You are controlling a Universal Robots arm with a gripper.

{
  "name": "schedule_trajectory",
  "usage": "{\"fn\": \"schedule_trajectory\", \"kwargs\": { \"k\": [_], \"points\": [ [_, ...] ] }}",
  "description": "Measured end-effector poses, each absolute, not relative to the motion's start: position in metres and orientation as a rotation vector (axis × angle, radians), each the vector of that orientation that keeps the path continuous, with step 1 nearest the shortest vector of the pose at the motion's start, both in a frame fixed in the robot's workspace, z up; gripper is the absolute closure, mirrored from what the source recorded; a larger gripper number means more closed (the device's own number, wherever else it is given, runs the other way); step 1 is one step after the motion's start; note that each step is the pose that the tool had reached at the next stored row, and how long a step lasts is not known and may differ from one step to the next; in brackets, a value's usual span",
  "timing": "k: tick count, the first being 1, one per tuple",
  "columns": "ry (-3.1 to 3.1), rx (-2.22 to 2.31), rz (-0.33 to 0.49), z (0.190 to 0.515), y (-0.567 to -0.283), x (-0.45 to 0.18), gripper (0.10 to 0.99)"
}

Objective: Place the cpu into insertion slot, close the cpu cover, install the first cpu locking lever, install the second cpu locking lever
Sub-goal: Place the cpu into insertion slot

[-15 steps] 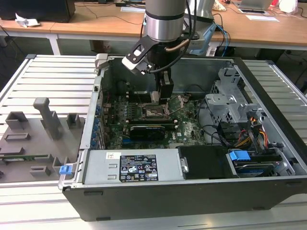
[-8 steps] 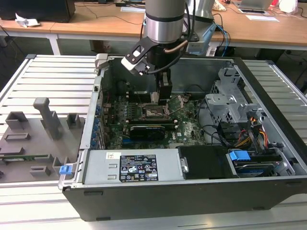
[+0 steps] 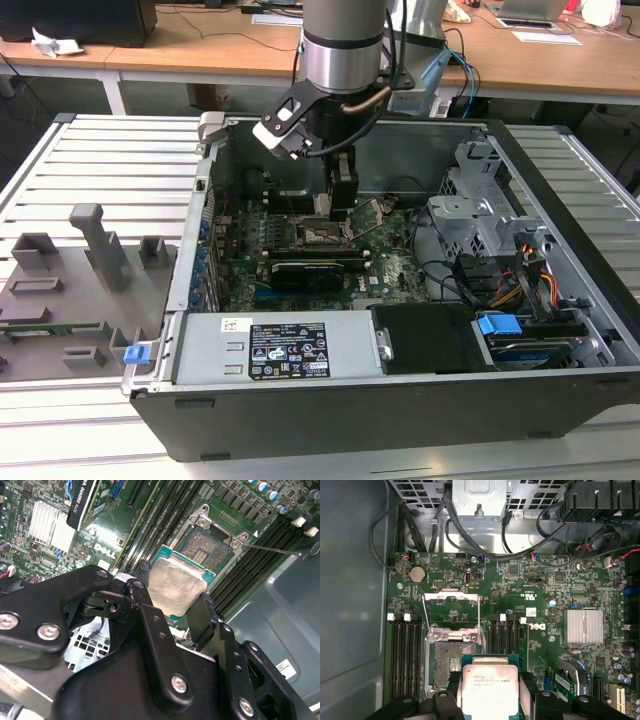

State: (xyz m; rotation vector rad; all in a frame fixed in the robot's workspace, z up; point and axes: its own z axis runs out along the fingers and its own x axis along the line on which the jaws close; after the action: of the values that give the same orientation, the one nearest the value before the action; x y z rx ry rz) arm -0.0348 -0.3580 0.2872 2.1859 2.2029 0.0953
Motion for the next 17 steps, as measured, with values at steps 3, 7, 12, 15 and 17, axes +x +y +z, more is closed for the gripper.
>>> {"fn": "schedule_trajectory", "kwargs": {
  "k": [3,7,12,15,17],
  "points": [
    [2.203,2.186,0.095,0.2865,-0.358,-0.0349,0.545],
    [2.203,2.186,0.095,0.2858,-0.358,-0.0349,0.545],
    [2.203,2.186,0.095,0.2848,-0.358,-0.0349,0.545],
    [2.203,2.186,0.095,0.2842,-0.358,-0.0348,0.545],
    [2.203,2.186,0.095,0.2838,-0.358,-0.0349,0.545]
  ]
}}
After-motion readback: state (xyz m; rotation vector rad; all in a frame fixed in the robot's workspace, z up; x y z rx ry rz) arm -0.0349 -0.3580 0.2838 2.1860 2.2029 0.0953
